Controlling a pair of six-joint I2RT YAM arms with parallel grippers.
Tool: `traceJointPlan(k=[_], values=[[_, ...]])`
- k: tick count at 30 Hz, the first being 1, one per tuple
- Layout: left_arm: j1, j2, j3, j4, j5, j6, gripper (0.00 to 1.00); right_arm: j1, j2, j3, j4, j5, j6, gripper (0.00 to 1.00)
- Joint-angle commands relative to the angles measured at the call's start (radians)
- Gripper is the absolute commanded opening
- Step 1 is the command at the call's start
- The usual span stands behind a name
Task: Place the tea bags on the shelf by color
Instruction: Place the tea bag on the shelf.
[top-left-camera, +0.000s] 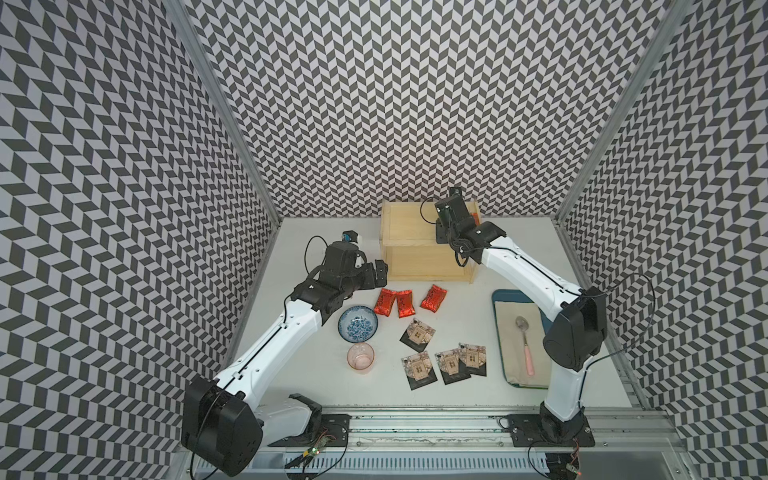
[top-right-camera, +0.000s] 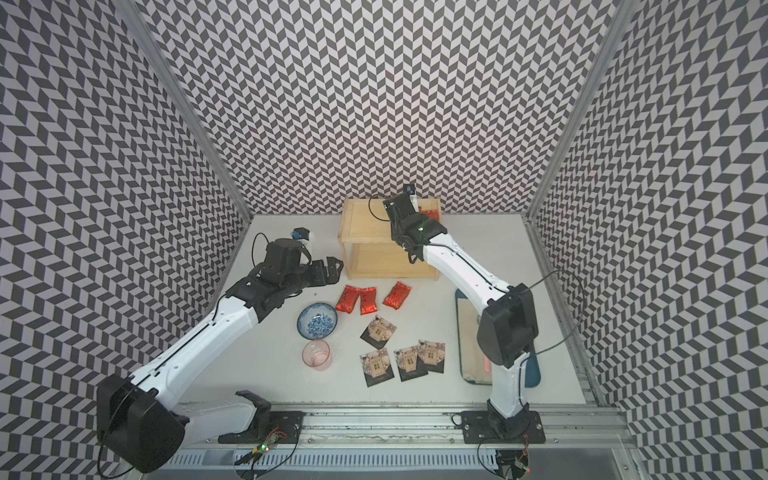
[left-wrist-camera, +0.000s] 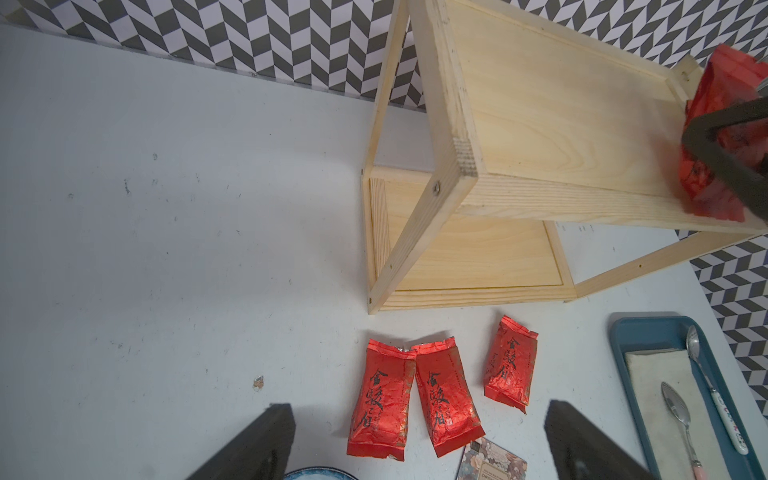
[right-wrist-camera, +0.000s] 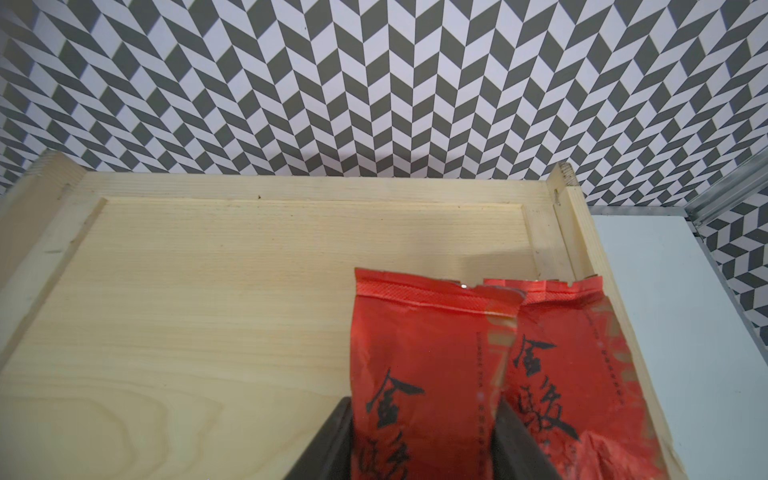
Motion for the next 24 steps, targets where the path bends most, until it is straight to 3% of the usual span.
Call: traceJointPlan(k=[1,24], values=[[0.005,0.001,-0.010,0.016,0.011,0.006,0.99,-0.006,0.015,0.033,0.055,0.025,-0.010,0.49],[0.005,-0.009,-0.011,0.013,0.005,0.006,0.99,-0.009,0.025,0.061,0.050,0.021,-0.018,0.60]])
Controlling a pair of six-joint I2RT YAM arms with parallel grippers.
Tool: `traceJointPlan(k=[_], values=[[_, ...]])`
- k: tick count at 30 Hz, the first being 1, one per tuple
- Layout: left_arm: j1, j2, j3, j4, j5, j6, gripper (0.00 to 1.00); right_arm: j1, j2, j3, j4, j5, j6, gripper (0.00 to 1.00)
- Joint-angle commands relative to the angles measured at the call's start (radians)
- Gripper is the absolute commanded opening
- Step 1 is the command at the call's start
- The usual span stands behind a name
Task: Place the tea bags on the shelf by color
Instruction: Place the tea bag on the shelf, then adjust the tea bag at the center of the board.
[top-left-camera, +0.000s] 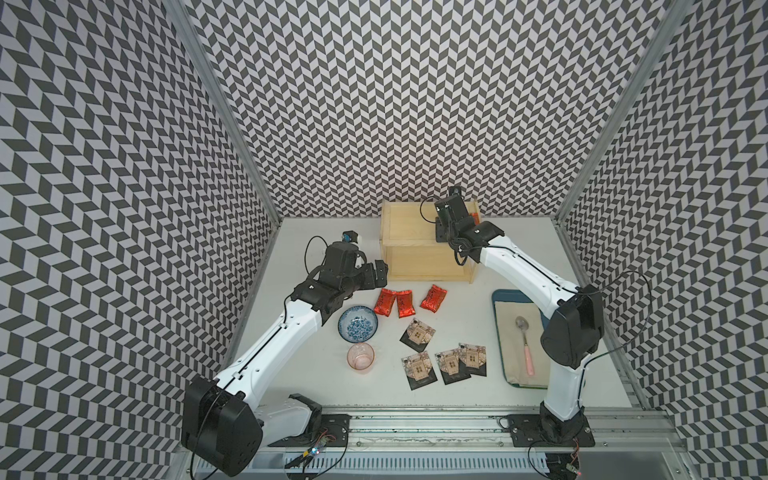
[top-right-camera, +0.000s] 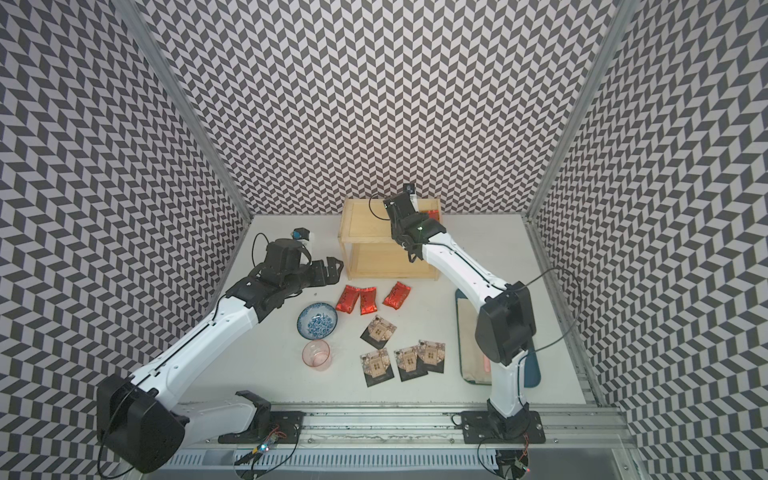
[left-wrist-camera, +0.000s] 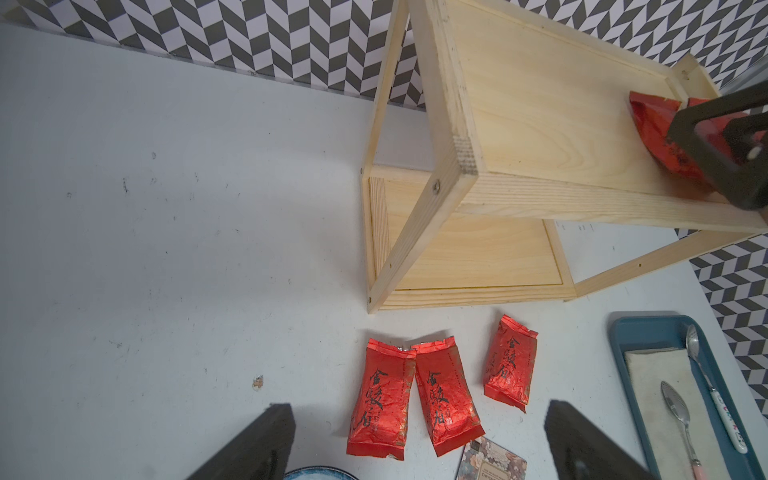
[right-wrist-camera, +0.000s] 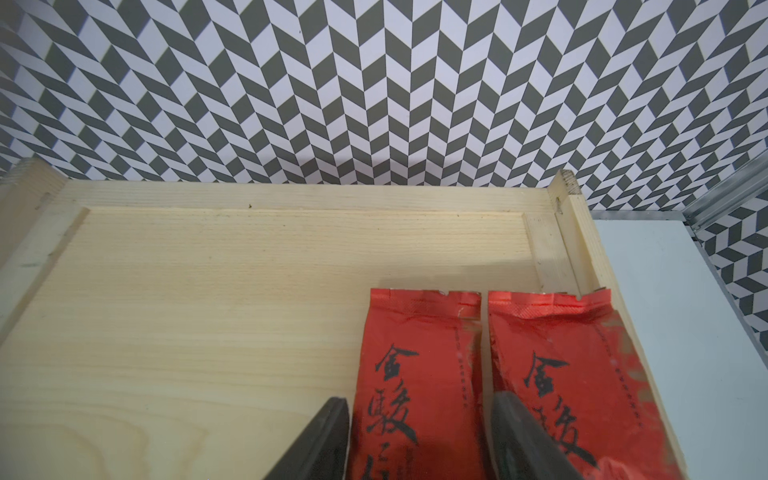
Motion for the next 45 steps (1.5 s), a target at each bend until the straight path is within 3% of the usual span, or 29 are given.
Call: traceJointPlan(k=[1,7,10,13,17,23,32,39,41,45], values=[[0.005,-0.009,-0.010,0.013,0.005,0.006,0.99,-0.003,0.005,0.054,0.026,0.014,-0.008,0.61],[0.004,-0.022,-0.014,0.003,0.005,-0.006,0.99,0.014,-0.060,0.088,-0.020,0.000,0.007,0.61],[0.003,-0.045,-0.035,0.001,0.018,-0.014,0.99,0.032,-0.152,0.022,-0.028,-0.052,0.024,0.62],[0.004,-0.064,-0.051,-0.010,0.025,-0.017,0.99,0.062,-0.277,-0.164,0.011,-0.093,0.078,0.62],[0.003,-0.075,-0.055,-0.037,0.019,-0.013,0.99,0.131,-0.418,-0.472,0.085,-0.060,0.179,0.62],[0.003,-0.086,-0.076,-0.028,0.021,-0.009,0.99,0.218,-0.521,-0.820,0.307,-0.133,0.328,0.65],[0.005,-0.084,-0.086,-0.023,0.006,-0.005,0.99,0.224,-0.470,-0.993,0.526,-0.162,0.431,0.75],[0.006,-0.092,-0.088,-0.023,-0.001,0.001,0.99,0.224,-0.295,-0.902,0.471,-0.162,0.431,0.75],[0.006,-0.094,-0.088,-0.023,-0.002,0.003,0.99,0.224,-0.245,-0.877,0.460,-0.138,0.492,0.84],[0.007,-0.095,-0.091,-0.022,-0.001,0.003,0.99,0.224,-0.173,-0.839,0.474,-0.163,0.463,0.89]])
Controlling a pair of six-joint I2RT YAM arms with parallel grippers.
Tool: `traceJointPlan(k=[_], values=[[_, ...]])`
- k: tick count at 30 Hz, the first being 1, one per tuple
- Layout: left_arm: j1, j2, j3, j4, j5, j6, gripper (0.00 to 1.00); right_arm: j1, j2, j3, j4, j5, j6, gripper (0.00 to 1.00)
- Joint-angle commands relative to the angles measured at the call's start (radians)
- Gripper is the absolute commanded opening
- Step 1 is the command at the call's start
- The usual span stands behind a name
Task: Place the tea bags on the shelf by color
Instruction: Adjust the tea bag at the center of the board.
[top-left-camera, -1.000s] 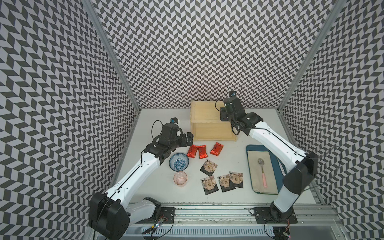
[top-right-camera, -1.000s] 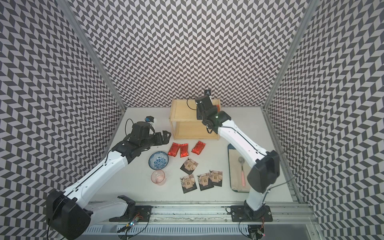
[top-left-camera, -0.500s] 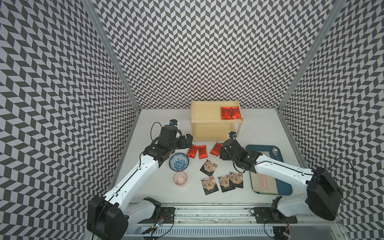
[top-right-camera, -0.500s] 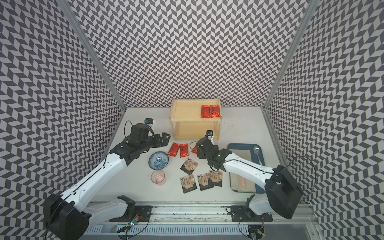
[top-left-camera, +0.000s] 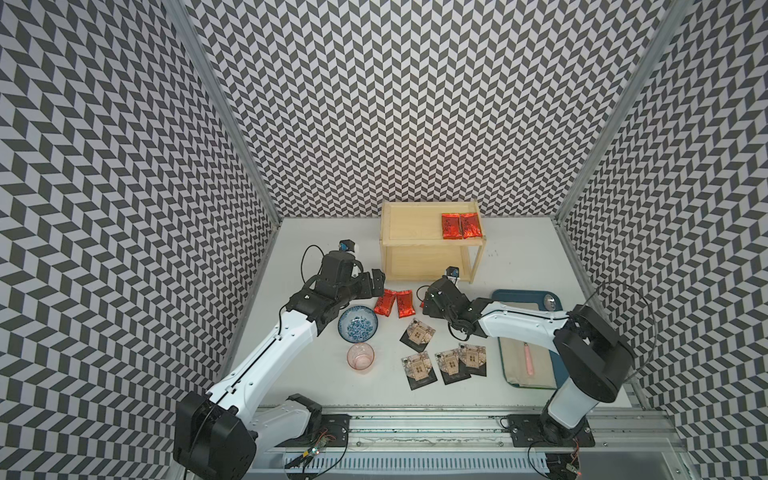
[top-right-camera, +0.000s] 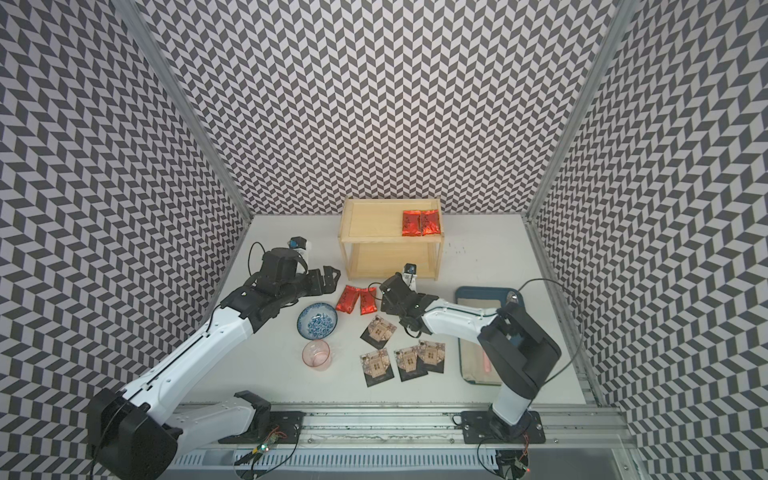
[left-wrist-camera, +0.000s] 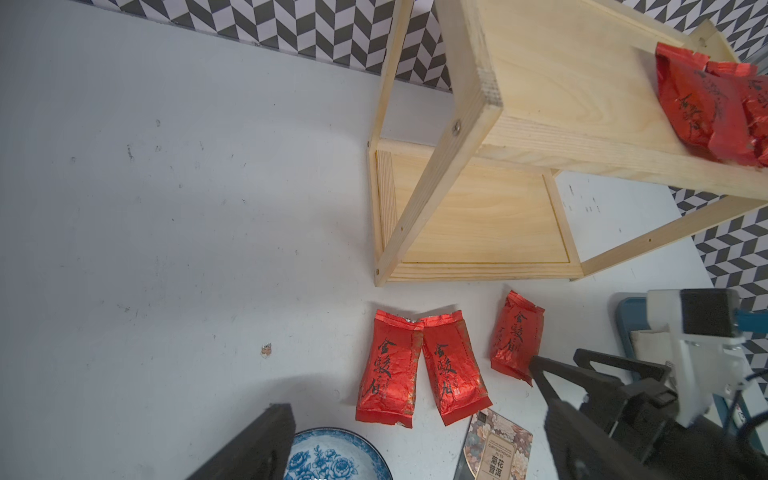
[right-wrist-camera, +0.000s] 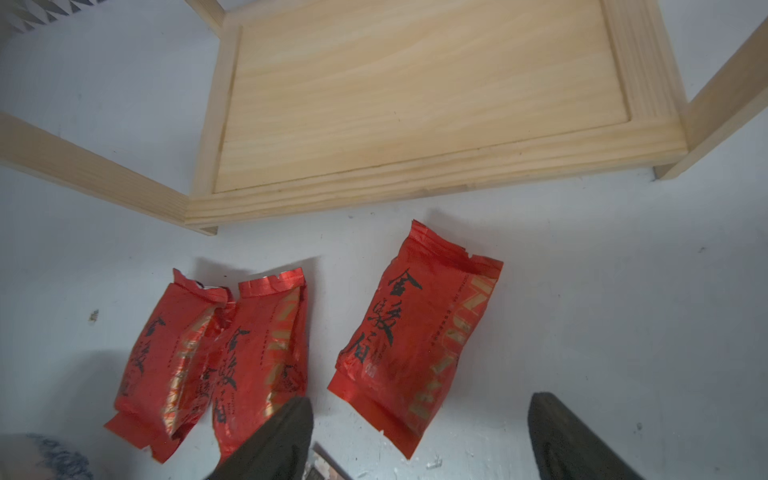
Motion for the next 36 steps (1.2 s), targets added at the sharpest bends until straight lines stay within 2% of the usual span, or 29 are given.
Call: traceJointPlan(k=[1,23,36], values=[[0.007,-0.021,-0.012,-0.004,-0.006,0.010,0.99,0.003,0.043,0.036,0.031,0.002,0.009,0.89],[0.013,-0.012,-0.014,0.001,0.008,0.011,0.99,-0.048,0.211,0.126,0.053,0.002,0.009,0.89],[0.023,-0.006,-0.014,0.002,0.015,0.011,0.99,-0.057,0.175,0.070,0.031,0.002,0.009,0.89]])
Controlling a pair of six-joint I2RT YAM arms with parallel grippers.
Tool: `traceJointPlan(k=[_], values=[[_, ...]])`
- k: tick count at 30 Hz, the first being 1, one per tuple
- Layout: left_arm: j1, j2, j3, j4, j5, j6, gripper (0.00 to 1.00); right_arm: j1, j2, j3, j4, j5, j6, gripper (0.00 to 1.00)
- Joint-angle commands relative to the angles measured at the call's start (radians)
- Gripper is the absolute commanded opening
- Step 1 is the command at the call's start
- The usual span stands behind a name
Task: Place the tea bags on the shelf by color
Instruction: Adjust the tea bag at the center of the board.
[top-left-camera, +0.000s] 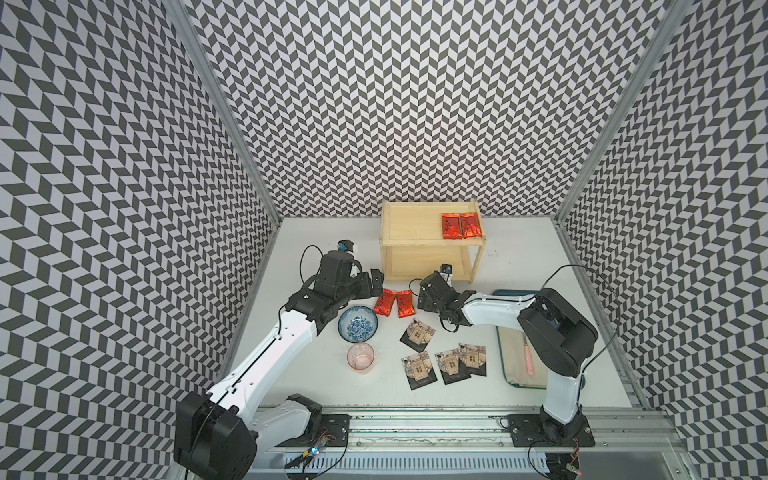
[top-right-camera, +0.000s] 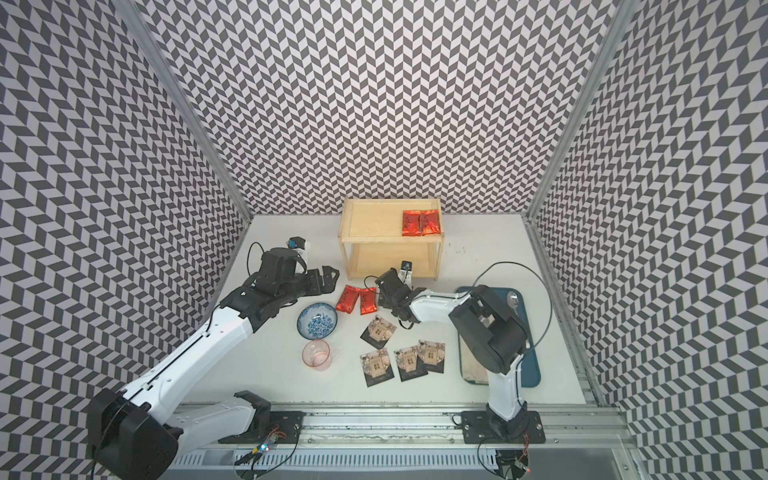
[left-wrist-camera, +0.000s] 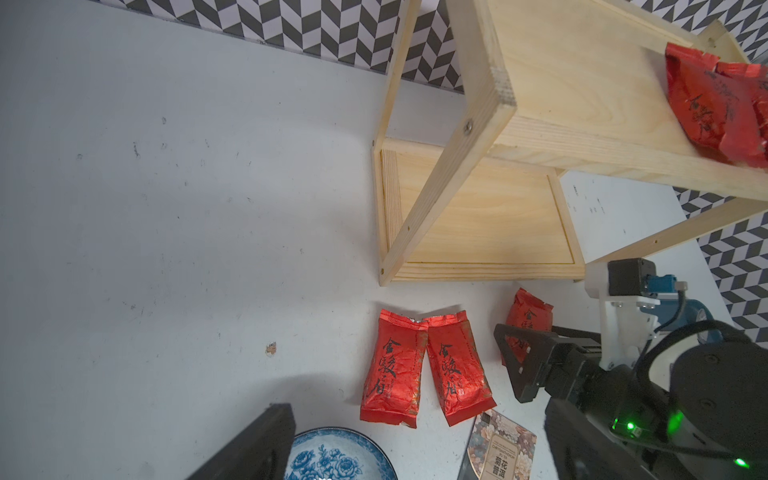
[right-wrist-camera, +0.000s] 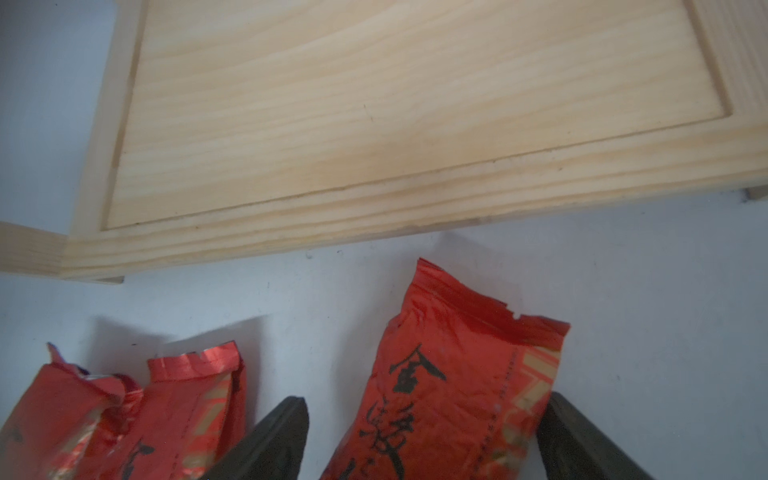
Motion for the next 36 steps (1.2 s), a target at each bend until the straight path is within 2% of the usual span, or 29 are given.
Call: traceJointPlan(k=[1,14,20,21,26,30,36], values=[[0.007,-0.006,-0.009,0.002,0.011,0.010,0.99,-0.004,-0.024,-0.042,-0.019,-0.005,0.006,0.89],[0.012,-0.012,-0.009,0.004,0.014,0.010,0.99,-0.001,-0.131,-0.144,-0.014,-0.005,0.006,0.89],[0.012,-0.014,-0.011,0.004,0.015,0.010,0.99,0.001,-0.165,-0.195,0.061,-0.005,0.006,0.89],[0.012,-0.013,-0.011,0.004,0.015,0.010,0.99,0.001,-0.175,-0.207,0.087,0.024,-0.160,0.35],[0.011,-0.014,-0.012,0.004,0.014,0.010,0.99,-0.001,-0.237,-0.268,0.216,-0.007,-0.300,0.34],[0.012,-0.014,-0.012,0.002,0.012,0.010,0.99,-0.008,-0.273,-0.281,0.240,0.002,-0.368,0.35],[0.013,-0.013,-0.011,0.004,0.014,0.010,0.99,-0.020,-0.385,-0.357,0.325,-0.047,-0.438,0.39]])
